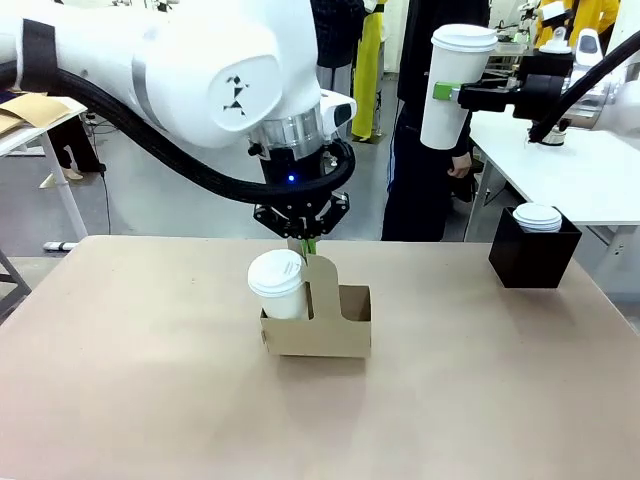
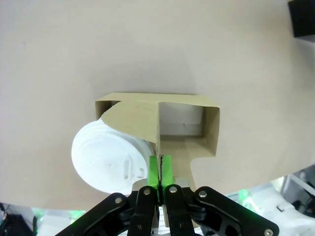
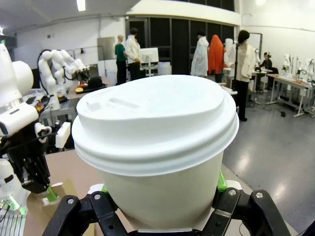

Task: Pour a drink into a cup and package it in a carrier.
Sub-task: Position the Cup Carrier in the center of the table, then insert the held 600 ml Paper Cup into the Cup Carrier.

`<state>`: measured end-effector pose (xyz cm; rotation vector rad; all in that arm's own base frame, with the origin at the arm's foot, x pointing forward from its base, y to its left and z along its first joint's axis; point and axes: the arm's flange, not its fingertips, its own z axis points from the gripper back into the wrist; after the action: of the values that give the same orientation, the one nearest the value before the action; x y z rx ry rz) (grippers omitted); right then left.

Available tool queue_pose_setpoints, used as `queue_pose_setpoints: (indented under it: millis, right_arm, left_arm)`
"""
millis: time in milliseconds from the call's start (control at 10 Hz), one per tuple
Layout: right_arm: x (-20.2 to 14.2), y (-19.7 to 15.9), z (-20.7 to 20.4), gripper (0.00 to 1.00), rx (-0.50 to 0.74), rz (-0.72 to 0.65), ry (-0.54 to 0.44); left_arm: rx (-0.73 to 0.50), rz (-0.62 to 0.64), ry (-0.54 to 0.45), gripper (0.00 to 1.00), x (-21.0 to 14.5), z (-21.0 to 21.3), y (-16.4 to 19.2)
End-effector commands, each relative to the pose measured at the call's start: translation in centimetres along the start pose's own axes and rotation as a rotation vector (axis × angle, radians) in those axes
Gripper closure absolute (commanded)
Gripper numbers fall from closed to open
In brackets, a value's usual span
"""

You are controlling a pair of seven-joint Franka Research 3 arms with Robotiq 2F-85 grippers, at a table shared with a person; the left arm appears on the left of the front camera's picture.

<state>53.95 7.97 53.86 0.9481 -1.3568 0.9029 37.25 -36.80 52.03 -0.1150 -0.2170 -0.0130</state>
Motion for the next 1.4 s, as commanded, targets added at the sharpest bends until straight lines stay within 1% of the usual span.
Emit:
queue_pose_setpoints:
  millis: [0, 300, 400, 500, 1100, 1200, 1300]
  right_arm:
    - [0.4, 0.2, -0.1, 0.19, 0.003, 0.014, -0.004]
    - [0.4, 0.2, -0.1, 0.19, 0.003, 0.014, -0.004]
    - [0.4, 0.2, -0.1, 0.19, 0.003, 0.014, -0.004]
    - [0.4, 0.2, -0.1, 0.19, 0.003, 0.014, -0.004]
    - [0.4, 0.2, -0.1, 0.19, 0.003, 0.014, -0.004]
    - [0.4, 0.2, -0.1, 0.19, 0.003, 0.014, -0.004]
    - [0.4, 0.2, -0.1, 0.19, 0.003, 0.014, -0.004]
  left_arm:
    - [0.051, 0.029, -0.025, 0.98, -0.2, -1.0, -0.6]
    - [0.083, 0.015, -0.006, 0.98, -0.1, -2.3, -1.1]
    - [0.079, -0.011, 0.011, 0.98, -0.3, -2.3, -1.1]
    - [0.058, 0.001, 0.005, 0.98, -0.1, -2.3, -0.5]
    - [0.058, 0.001, 0.005, 0.98, -0.1, -2.3, -0.5]
    - [0.057, -0.002, 0.009, 0.4, 0.0, -2.3, -0.6]
    - [0.058, -0.016, -0.001, 0.4, -0.1, -1.6, -0.1]
